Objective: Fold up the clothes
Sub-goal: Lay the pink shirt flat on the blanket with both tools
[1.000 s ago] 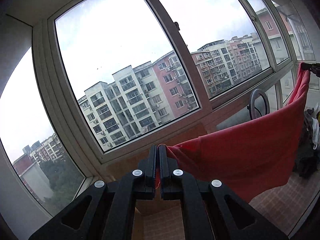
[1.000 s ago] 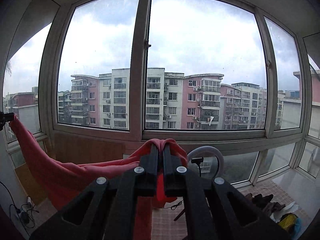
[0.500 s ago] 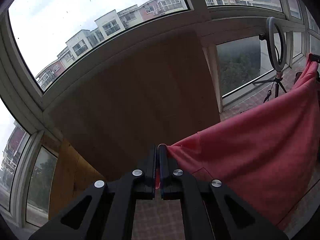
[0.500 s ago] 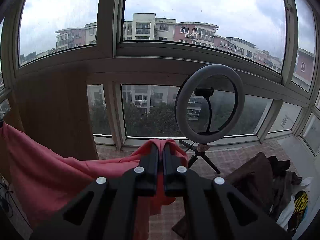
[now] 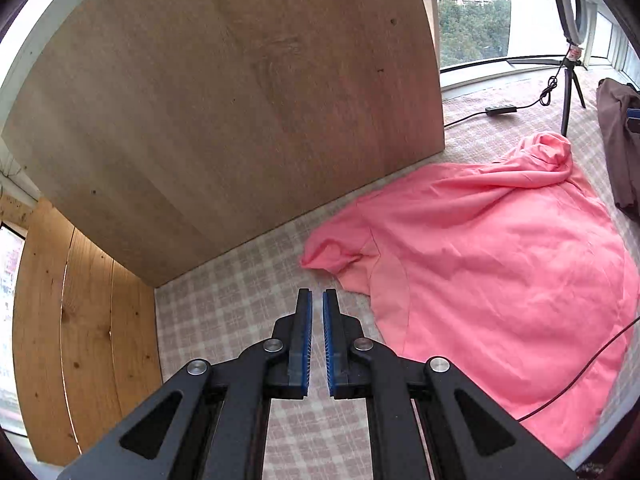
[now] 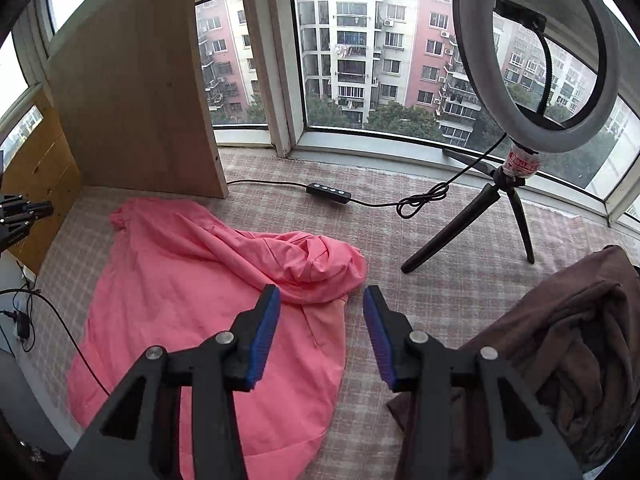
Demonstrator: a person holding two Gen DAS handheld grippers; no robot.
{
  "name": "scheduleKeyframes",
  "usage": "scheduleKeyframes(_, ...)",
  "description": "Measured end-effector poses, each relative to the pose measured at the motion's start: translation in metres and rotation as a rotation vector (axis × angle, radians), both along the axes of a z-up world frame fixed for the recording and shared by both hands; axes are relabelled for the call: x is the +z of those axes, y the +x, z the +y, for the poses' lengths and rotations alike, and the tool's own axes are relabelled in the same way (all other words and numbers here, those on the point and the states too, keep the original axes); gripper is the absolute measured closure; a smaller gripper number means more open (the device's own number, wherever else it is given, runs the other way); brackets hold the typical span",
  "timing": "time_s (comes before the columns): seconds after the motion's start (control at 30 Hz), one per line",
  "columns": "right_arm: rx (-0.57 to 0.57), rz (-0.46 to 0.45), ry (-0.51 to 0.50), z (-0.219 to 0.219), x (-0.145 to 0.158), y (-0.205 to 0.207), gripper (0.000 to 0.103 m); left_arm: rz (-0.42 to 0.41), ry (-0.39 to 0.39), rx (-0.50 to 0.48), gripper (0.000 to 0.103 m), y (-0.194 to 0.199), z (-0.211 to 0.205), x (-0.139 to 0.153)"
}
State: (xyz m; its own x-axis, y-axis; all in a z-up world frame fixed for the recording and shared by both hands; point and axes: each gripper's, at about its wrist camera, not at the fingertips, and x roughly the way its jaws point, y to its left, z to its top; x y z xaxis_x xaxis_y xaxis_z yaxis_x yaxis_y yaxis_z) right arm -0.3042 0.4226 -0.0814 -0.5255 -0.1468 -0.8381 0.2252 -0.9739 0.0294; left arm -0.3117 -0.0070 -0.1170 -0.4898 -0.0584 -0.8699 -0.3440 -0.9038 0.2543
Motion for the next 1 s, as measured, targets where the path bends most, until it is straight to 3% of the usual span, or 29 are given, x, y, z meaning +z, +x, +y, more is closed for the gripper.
scheduleKeyframes(0.1, 0.032, -0.02, 0.036, 0.015, -0.014, 0.062, 0.06, -0.03, 0.053, -0.013, 0.095, 0.067, -0.02, 0.003)
scheduleKeyframes(0.2, 0.014, -0.047, 0.022, 0.036, -0.035, 0.119, 0.06, -0.091, 0.06, -0.016, 0.093, 0.136, -0.033, -0.009)
scheduleKeyframes(0.3, 0.008, -0.081, -0.051, 0.051, -0.064, 0.159, 0.054, -0.181, 0.113, -0.037, 0.086, 0.192, -0.033, -0.037)
scheduleKeyframes(0.37, 0.017, -0.114, -0.038, 0.047, -0.09, 0.169, 0.048, -0.263, 0.148, -0.063, 0.084, 0.218, -0.021, -0.066)
scheduleKeyframes(0.5, 0.057, -0.197, 0.042, 0.032, -0.136, 0.174, 0.048, -0.38, 0.2, -0.112, 0.084, 0.245, 0.016, -0.117)
scheduleKeyframes(0.6, 0.097, -0.201, 0.061, 0.023, -0.15, 0.173, 0.048, -0.42, 0.224, -0.103, 0.084, 0.243, 0.033, -0.139)
scheduleKeyframes(0.73, 0.132, -0.181, 0.063, 0.016, -0.155, 0.169, 0.048, -0.451, 0.261, -0.077, 0.085, 0.234, 0.042, -0.151)
scheduleKeyframes(0.8, 0.152, -0.183, 0.039, 0.011, -0.16, 0.163, 0.048, -0.456, 0.279, -0.069, 0.093, 0.232, 0.045, -0.15)
scheduleKeyframes(0.83, 0.168, -0.187, 0.033, 0.007, -0.162, 0.161, 0.048, -0.444, 0.281, -0.063, 0.103, 0.232, 0.043, -0.145)
scheduleKeyframes(0.9, 0.196, -0.183, 0.032, -0.001, -0.166, 0.159, 0.048, -0.422, 0.284, -0.051, 0.103, 0.233, 0.039, -0.134)
scheduleKeyframes(0.93, 0.215, -0.186, 0.02, -0.005, -0.167, 0.16, 0.049, -0.411, 0.286, -0.045, 0.103, 0.233, 0.037, -0.129)
scheduleKeyframes(0.97, 0.227, -0.2, 0.005, -0.008, -0.169, 0.16, 0.069, -0.399, 0.288, -0.038, 0.103, 0.234, 0.035, -0.123)
scheduleKeyframes(1.0, 0.232, -0.222, -0.003, -0.01, -0.17, 0.16, 0.098, -0.388, 0.29, -0.032, 0.103, 0.234, 0.033, -0.118)
